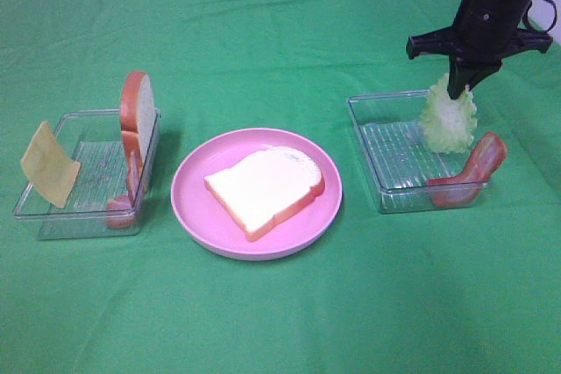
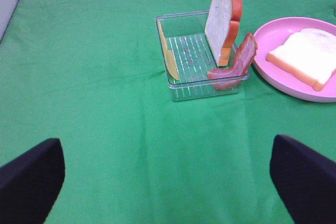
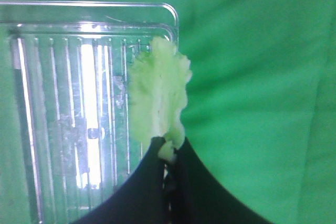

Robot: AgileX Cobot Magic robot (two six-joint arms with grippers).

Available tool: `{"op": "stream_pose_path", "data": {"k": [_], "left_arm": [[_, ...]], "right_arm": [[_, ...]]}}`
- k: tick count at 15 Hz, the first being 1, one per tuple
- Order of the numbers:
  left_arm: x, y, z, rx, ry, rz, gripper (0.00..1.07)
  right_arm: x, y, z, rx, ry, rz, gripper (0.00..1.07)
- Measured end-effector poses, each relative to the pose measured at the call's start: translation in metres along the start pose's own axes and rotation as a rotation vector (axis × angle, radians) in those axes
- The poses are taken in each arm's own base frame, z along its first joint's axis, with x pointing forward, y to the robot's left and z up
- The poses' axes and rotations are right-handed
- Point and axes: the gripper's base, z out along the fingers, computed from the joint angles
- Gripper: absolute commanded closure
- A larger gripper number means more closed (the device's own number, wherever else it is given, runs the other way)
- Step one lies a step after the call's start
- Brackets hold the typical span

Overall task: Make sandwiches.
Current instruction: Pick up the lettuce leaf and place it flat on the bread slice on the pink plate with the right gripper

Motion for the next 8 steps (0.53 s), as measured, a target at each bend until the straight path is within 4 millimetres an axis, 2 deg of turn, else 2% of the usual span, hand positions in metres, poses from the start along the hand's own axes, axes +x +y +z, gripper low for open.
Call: {"op": "stream_pose_path", "data": {"k": [3,4,6,7,8], "left_arm": [[0.000,0.000,0.000,0.000,0.000,0.000,0.06],[0.000,0.000,0.000,0.000,0.000,0.000,0.06],[0.000,0.000,0.000,0.000,0.000,0.000,0.06],[0.000,0.000,0.000,0.000,0.000,0.000,0.06],[0.000,0.000,0.000,0.000,0.000,0.000,0.06]], "right_arm": [[0.002,0.008,-0.052,-0.124,-0.081,0.026,1.07],[0.004,0.018,-0.081,-0.232,-0.134,0.015,1.07],[0.010,0.041,-0.103,-0.285,-0.165,-0.041,1.07],[0.011,0.049,-0.106,-0.294,-0.166,-0.061,1.07],[0.016,0.066,-0.111,-0.311,-0.164,-0.103,1.07]]}}
